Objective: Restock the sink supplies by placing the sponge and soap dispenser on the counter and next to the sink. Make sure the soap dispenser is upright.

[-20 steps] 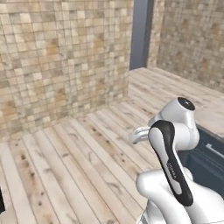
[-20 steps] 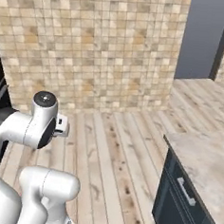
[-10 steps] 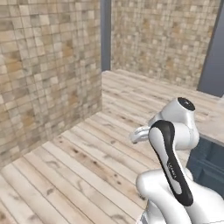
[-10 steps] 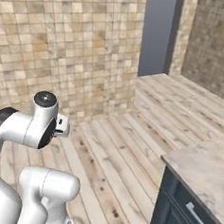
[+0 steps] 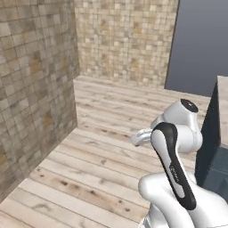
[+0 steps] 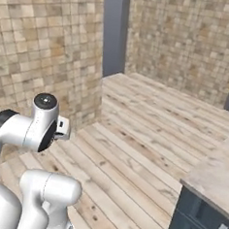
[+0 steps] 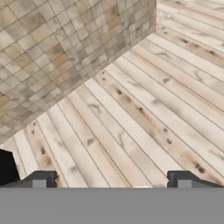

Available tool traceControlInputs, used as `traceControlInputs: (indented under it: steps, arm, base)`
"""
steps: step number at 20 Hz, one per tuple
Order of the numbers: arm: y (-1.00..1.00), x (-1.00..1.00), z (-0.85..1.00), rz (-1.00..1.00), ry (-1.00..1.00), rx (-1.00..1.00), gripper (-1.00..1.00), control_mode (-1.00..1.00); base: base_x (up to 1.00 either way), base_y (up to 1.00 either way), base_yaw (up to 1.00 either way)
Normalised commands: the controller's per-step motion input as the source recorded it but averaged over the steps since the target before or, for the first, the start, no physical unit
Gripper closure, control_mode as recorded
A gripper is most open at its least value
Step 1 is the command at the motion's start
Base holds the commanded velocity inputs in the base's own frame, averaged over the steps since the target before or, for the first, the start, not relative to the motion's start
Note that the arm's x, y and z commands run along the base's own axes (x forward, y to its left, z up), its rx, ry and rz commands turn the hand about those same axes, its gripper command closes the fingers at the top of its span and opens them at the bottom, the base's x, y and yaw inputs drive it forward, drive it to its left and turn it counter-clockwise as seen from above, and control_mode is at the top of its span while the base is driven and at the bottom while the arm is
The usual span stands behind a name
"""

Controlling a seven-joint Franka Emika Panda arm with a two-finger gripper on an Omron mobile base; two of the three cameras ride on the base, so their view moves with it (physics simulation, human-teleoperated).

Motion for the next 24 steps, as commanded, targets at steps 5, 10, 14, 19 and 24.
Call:
traceControlInputs:
  steps: [5,10,14,19,24]
  arm:
    - [0.0,0.0,0.0,0.0,0.0,0.0,-1.0,1.0]
    - [0.0,0.0,0.0,0.0,0.0,0.0,-1.0,1.0]
    - [0.0,0.0,0.0,0.0,0.0,0.0,-1.0,1.0]
    - [0.0,0.0,0.0,0.0,0.0,0.0,-1.0,1.0]
    - [0.0,0.0,0.0,0.0,0.0,0.0,-1.0,1.0]
  base:
    - [1.0,0.38,-0.48]
    - [1.0,0.2,-0.49]
    - [1.0,0.06,-0.44]
    - [1.0,0.08,-0.45]
    - [1.0,0.47,-0.52]
